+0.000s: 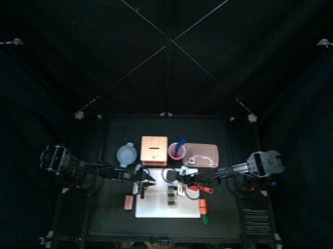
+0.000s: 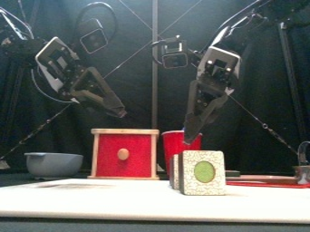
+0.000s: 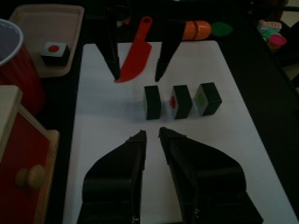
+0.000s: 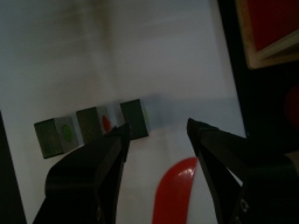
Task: Place sushi on board then cut the sushi with the knife then place the pieces on the plate
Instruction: Place the 4 sushi pieces on the plate
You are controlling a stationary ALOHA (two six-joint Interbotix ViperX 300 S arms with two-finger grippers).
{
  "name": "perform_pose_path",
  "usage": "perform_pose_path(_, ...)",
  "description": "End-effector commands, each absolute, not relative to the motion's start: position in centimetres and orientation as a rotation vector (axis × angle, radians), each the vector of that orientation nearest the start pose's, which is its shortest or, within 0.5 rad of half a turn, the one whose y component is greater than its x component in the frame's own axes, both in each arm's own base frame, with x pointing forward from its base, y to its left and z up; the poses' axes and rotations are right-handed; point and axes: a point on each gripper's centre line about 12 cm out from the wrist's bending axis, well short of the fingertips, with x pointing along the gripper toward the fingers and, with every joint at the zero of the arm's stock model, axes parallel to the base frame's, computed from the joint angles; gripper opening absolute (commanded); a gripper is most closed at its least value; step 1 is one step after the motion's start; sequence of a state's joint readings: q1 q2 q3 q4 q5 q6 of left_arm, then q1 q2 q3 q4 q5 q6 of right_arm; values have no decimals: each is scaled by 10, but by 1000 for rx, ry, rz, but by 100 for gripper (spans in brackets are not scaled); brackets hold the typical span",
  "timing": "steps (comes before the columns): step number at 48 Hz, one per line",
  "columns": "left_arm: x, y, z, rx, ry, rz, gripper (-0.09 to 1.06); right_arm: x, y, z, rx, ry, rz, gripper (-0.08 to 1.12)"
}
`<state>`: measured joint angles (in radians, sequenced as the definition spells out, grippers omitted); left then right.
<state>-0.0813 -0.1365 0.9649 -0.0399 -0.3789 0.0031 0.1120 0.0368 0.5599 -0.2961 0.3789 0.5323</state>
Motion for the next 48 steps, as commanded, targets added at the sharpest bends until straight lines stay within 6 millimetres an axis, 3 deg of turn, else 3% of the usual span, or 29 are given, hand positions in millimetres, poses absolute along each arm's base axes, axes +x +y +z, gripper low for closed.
perform_pose_path(1, 329, -24, 165, -13, 432, -54, 64, 395, 34, 172, 136, 909, -109, 88)
perform_pose_path(36, 328, -24, 164, -14, 435, -54, 64, 411, 44, 137, 117, 973, -95, 84)
perform_pose_path(48, 328, -24, 164, -14, 435, -54, 64, 409, 45, 136, 115, 986, -97, 56)
